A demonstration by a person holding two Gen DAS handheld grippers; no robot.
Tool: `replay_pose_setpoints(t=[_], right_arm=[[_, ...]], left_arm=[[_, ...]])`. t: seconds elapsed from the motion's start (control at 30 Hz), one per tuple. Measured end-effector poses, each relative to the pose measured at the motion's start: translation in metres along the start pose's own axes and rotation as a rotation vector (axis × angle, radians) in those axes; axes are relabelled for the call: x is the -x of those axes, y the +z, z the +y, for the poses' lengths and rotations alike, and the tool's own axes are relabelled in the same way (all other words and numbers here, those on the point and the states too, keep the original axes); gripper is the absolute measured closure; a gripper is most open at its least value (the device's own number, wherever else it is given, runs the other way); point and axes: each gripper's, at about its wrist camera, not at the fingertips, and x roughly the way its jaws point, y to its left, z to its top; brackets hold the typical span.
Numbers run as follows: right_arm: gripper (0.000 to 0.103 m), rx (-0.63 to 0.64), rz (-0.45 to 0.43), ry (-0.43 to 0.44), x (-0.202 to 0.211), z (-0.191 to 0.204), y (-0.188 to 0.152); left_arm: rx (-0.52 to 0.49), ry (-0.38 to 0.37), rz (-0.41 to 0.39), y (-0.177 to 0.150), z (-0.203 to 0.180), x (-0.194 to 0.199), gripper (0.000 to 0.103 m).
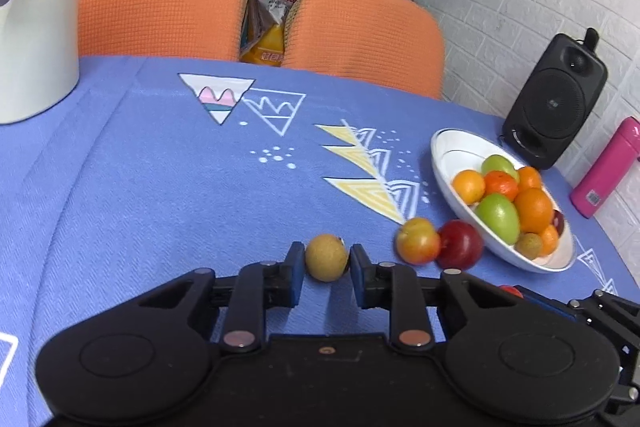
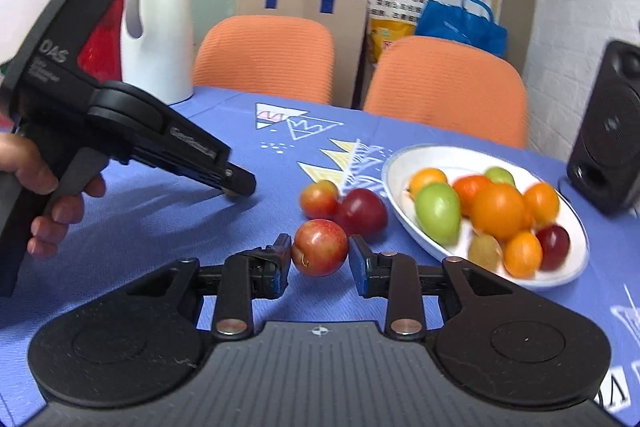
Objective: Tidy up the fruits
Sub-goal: 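Carry the brown fruit with the left tool while the right tool carries the red apple over the plate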
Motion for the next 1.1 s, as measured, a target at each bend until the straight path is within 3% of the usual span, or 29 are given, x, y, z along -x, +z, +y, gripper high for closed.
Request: replay_pose_setpoints(t=[0.33,0.57,1.1], right_arm=[[0.048,-0.079,-0.059,-0.093,0.022,-0.035,-0.006],[0.048,-0.141,-0.105,-0.173,0.033,-0.070,-0.004],[0.048,-0.257,-0.147,-0.257,0.023,-0.138,-0.006]], left_arm=[[-0.051,-0.132,-0.030,0.014,-0.050,0.018,0.000],[-0.031,-0.217,-0.010,0.037,-0.081,0.003,0.000],[0.012,-0.227,0.056,0.079,-0.113,-0.078,0.000]])
